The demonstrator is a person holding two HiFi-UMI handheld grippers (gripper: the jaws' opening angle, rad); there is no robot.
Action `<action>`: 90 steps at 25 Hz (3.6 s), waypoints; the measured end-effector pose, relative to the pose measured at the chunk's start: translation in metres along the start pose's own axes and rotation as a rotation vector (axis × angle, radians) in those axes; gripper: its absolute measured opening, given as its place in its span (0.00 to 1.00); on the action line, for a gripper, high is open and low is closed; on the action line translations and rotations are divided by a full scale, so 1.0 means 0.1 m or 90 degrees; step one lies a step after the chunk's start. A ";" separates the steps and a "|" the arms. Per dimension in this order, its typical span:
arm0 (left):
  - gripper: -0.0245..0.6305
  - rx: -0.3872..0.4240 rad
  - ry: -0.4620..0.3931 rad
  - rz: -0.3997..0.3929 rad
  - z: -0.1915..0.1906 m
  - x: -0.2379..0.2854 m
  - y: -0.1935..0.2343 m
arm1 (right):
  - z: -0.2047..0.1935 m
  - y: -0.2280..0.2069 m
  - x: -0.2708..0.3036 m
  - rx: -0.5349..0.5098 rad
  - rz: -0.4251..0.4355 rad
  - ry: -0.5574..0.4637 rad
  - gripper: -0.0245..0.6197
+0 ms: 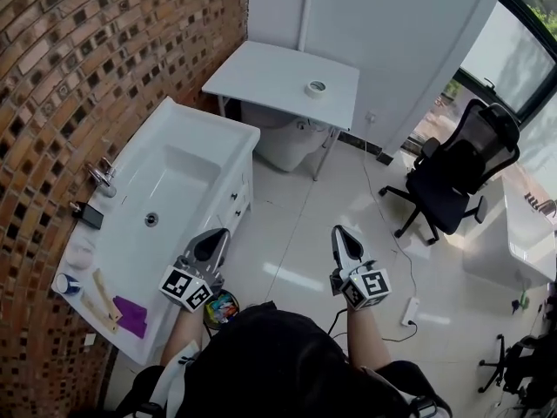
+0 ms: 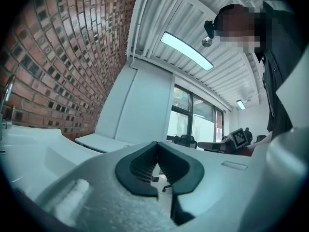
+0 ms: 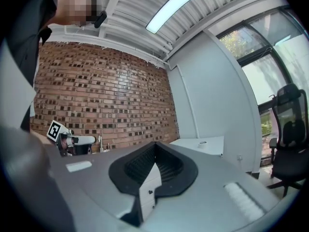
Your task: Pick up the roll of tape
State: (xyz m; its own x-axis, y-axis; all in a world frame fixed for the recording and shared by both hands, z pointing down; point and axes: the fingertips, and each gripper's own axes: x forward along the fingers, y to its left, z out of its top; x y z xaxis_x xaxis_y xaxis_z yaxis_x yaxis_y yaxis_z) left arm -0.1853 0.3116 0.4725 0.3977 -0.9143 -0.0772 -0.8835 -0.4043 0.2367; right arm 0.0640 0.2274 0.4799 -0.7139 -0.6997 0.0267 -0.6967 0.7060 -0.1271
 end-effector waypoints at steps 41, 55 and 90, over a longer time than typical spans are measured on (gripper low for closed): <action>0.04 -0.006 0.021 0.017 -0.34 2.56 0.17 | 0.17 -2.23 0.91 0.001 0.048 -0.010 0.05; 0.04 -0.003 0.047 -0.020 -0.49 3.15 0.50 | -0.03 -2.62 1.34 -0.005 0.021 0.024 0.05; 0.04 -0.037 0.061 -0.126 -0.40 5.11 2.20 | 0.20 -3.41 3.48 0.014 -0.064 0.009 0.05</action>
State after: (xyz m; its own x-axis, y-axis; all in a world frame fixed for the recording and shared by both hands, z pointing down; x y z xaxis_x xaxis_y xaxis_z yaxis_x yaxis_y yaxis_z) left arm -0.1670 -0.2437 0.5238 0.5862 -0.8094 -0.0361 -0.7710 -0.5710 0.2820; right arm 0.0542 -0.2589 0.5131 -0.6418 -0.7650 0.0544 -0.7631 0.6299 -0.1448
